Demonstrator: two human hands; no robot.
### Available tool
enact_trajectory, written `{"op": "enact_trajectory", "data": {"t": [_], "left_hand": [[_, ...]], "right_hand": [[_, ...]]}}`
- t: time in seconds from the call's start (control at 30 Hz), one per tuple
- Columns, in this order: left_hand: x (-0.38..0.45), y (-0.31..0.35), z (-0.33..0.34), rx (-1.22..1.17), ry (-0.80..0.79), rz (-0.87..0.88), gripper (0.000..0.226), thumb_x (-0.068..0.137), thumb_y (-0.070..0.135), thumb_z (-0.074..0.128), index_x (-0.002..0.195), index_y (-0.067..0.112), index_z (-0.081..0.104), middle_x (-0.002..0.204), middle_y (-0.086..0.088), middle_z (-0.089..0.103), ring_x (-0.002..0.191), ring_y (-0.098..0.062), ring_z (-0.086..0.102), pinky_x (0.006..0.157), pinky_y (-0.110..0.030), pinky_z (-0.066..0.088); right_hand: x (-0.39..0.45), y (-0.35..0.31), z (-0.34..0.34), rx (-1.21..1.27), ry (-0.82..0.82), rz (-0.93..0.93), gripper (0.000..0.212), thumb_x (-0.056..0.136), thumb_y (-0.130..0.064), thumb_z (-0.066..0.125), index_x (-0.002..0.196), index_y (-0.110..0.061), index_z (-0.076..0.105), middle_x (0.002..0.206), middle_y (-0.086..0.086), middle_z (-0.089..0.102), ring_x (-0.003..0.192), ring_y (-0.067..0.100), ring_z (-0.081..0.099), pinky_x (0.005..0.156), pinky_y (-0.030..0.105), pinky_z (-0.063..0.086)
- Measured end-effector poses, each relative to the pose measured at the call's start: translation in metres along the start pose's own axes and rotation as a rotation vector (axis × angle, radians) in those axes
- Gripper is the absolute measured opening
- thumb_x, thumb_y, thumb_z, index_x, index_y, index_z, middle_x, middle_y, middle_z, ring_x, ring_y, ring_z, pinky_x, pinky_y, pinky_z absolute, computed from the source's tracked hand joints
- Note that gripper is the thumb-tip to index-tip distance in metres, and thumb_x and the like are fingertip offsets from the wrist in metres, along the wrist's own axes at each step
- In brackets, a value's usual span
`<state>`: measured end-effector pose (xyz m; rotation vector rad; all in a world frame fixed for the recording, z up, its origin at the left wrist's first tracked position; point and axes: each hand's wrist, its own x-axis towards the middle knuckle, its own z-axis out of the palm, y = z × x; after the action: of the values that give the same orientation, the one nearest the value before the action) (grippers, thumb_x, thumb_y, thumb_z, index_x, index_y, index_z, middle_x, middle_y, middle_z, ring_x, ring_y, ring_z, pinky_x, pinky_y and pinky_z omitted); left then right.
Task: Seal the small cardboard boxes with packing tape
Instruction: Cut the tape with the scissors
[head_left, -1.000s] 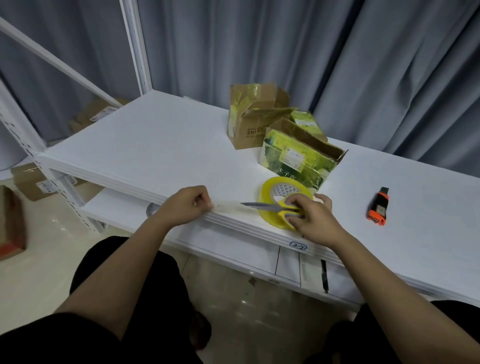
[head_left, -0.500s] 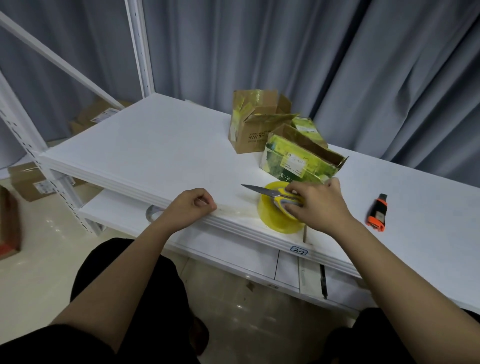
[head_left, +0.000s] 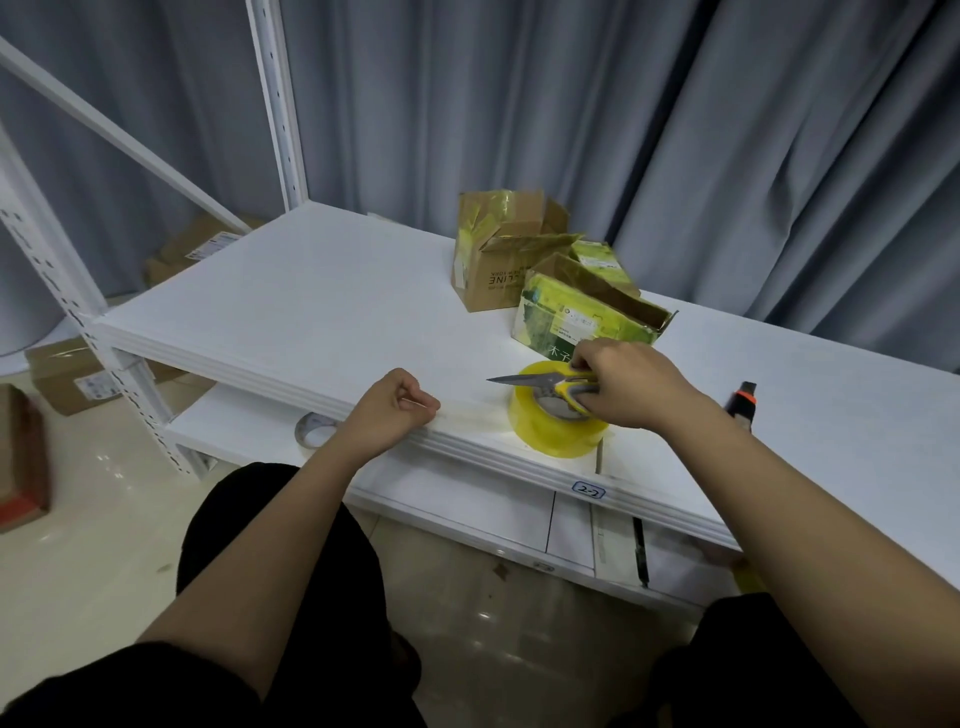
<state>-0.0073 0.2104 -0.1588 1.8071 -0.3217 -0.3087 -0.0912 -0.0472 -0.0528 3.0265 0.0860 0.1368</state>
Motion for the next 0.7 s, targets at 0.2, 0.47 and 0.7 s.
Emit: {"op": "enact_trajectory", "data": {"t": [0.2, 0.47, 0.7], "left_hand": [[-0.011, 0.002, 0.007, 0.042, 0.039, 0.060, 0.025, 0.085, -0.001, 0.061, 0.068, 0.016, 0.055, 0.091, 0.007, 0.070, 0.080, -0.004, 0.066, 0.073, -0.020, 0.046], [-0.021, 0.017, 0.013, 0.098, 0.092, 0.079, 0.019, 0.085, 0.007, 0.066, 0.079, 0.025, 0.066, 0.089, 0.009, 0.068, 0.074, -0.003, 0.060, 0.064, -0.010, 0.042], [-0.022, 0.028, 0.015, 0.163, 0.062, 0.129, 0.018, 0.087, 0.004, 0.063, 0.085, 0.022, 0.066, 0.091, 0.011, 0.068, 0.067, 0.006, 0.058, 0.060, -0.002, 0.039]], "right_hand": [[-0.011, 0.001, 0.003, 0.038, -0.022, 0.004, 0.027, 0.085, -0.032, 0.060, 0.107, -0.017, 0.054, 0.105, 0.003, 0.063, 0.091, 0.027, 0.057, 0.065, 0.027, 0.031], [-0.017, 0.002, -0.006, -0.102, -0.024, -0.064, 0.040, 0.081, -0.044, 0.060, 0.110, -0.018, 0.051, 0.112, 0.002, 0.059, 0.104, 0.025, 0.053, 0.083, 0.031, 0.032], [-0.015, -0.004, -0.018, -0.191, -0.030, -0.162, 0.047, 0.080, -0.049, 0.060, 0.114, -0.018, 0.049, 0.115, 0.002, 0.057, 0.108, 0.024, 0.050, 0.089, 0.032, 0.031]]}}
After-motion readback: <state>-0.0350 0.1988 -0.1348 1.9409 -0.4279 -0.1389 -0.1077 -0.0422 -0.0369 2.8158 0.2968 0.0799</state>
